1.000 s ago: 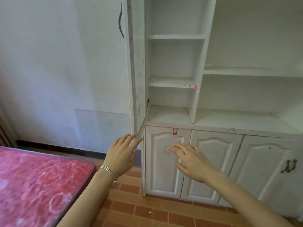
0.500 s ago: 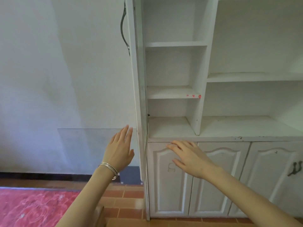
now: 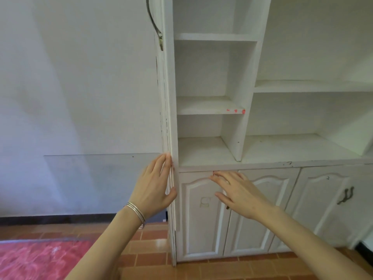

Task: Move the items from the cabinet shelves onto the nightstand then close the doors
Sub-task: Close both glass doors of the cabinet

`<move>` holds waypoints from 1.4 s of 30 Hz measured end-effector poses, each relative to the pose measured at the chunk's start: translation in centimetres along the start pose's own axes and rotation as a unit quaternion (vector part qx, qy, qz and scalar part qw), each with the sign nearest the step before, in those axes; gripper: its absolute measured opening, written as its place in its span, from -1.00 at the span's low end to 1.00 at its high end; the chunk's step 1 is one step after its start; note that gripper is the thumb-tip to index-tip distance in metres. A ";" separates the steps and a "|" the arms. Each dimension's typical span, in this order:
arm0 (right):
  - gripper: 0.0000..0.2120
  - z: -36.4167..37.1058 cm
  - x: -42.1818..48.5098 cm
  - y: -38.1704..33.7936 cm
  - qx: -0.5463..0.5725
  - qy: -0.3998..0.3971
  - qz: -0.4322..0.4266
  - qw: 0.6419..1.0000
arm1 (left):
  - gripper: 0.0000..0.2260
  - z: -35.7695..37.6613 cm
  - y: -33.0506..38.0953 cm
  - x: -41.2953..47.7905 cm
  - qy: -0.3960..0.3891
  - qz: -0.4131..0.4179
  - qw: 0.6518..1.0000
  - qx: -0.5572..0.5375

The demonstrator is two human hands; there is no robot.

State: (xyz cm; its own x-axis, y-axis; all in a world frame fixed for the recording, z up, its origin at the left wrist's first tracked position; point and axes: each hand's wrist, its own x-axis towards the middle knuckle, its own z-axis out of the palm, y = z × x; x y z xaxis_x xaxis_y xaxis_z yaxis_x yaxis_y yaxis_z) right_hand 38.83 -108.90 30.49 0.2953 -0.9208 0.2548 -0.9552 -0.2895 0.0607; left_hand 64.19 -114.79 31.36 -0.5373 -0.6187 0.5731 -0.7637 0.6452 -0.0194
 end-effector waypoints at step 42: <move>-0.57 5.2 6.5 35.0 0.003 0.084 0.016 0.996 | -0.13 22.3 13.4 32.1 0.009 0.086 0.992 0.095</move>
State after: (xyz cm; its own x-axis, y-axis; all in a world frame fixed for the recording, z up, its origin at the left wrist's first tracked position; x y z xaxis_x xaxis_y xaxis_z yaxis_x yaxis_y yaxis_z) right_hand 7.38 -126.37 29.20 0.2567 -0.8730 0.4147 -0.9640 -0.2620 0.0450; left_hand 28.77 -135.99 31.22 -0.6600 -0.4976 0.5629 -0.7159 0.6437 -0.2704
